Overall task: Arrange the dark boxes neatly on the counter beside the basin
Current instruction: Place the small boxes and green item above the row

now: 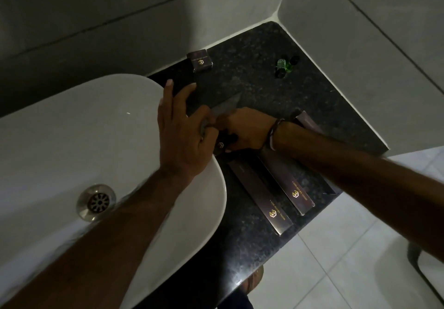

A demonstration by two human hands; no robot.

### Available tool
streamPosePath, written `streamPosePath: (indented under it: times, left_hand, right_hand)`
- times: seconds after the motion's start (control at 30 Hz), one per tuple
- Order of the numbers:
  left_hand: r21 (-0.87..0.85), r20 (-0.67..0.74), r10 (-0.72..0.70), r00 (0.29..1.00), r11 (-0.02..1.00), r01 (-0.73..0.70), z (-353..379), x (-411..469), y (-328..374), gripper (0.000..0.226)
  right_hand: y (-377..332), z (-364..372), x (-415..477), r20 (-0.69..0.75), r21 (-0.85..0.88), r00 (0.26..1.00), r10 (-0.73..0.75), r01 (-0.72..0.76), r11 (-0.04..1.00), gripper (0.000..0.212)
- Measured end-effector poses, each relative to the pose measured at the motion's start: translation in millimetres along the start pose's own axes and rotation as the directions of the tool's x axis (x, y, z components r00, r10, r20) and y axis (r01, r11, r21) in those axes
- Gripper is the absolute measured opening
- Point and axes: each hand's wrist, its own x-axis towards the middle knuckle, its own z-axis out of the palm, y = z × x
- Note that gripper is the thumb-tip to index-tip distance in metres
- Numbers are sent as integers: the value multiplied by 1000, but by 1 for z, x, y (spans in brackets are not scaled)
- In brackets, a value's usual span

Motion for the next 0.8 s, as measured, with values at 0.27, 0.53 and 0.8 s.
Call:
streamPosePath:
  times: [0.27, 0.53, 0.8]
  left_hand:
    - [-18, -20, 6, 1000, 1000, -7, 1, -1, 0, 27]
    - [-62, -7, 0, 1000, 998, 0, 2, -2, -1, 30]
    - [-61, -58, 4, 998, 998, -8, 4, -2, -1, 26]
  right_hand:
    - [32, -48, -4, -446, -39, 892, 81, -110, 993, 54]
    - [49, -66, 87, -421, 1, 819, 389, -429, 903, 54]
    - [43, -74, 152, -455, 80, 685, 569, -605, 792, 66]
